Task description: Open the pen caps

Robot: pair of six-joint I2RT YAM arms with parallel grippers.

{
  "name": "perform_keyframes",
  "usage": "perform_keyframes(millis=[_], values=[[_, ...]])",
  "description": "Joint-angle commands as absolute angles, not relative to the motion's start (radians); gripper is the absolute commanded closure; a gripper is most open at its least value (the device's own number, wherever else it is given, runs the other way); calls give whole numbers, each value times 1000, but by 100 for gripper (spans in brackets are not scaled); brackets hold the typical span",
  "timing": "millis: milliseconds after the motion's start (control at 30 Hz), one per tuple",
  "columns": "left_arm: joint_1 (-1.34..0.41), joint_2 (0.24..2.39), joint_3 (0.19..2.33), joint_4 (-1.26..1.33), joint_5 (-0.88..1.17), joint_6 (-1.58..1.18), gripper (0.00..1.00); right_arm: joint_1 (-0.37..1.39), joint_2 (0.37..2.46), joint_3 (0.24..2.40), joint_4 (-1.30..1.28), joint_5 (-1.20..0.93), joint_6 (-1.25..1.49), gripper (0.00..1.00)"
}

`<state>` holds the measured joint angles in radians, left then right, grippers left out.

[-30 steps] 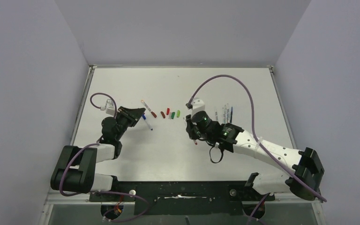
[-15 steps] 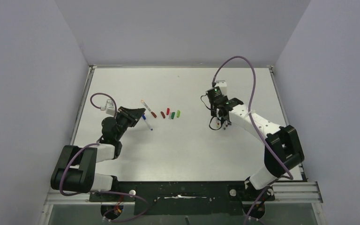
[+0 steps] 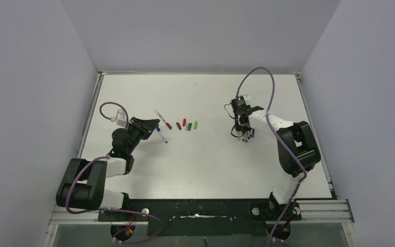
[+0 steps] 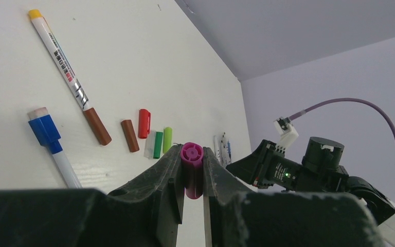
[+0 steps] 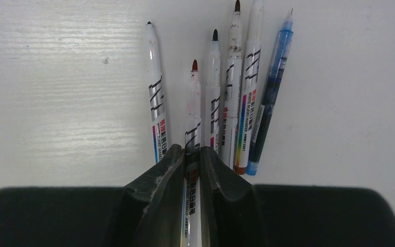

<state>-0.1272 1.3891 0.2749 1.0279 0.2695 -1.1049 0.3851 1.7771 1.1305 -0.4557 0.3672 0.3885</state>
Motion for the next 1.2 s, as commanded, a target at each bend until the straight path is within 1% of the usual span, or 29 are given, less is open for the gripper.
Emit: perform_keyframes(millis=[0,67,167,333,533,833,1167], values=[[-121,1391,302,1071,281,-1090,99,369,1779,1166,-411,343,367,92],[-120,1393,304,1068,282,-1089,99,365,1781,1164,-408,338,367,90],[-121,1395,311,1047,281,-1081,99,362,1783,1163,-406,330,365,83],[-131,1405,339,985,274,-1052,99,358,1782,1156,-402,325,362,75],[-159,1422,383,911,258,-1012,99,352,1775,1148,-392,303,360,73],[-252,1437,514,670,172,-871,100,353,1691,1111,-368,236,368,69],[-309,1535,665,461,109,-743,100,354,1652,1092,-345,184,367,66]])
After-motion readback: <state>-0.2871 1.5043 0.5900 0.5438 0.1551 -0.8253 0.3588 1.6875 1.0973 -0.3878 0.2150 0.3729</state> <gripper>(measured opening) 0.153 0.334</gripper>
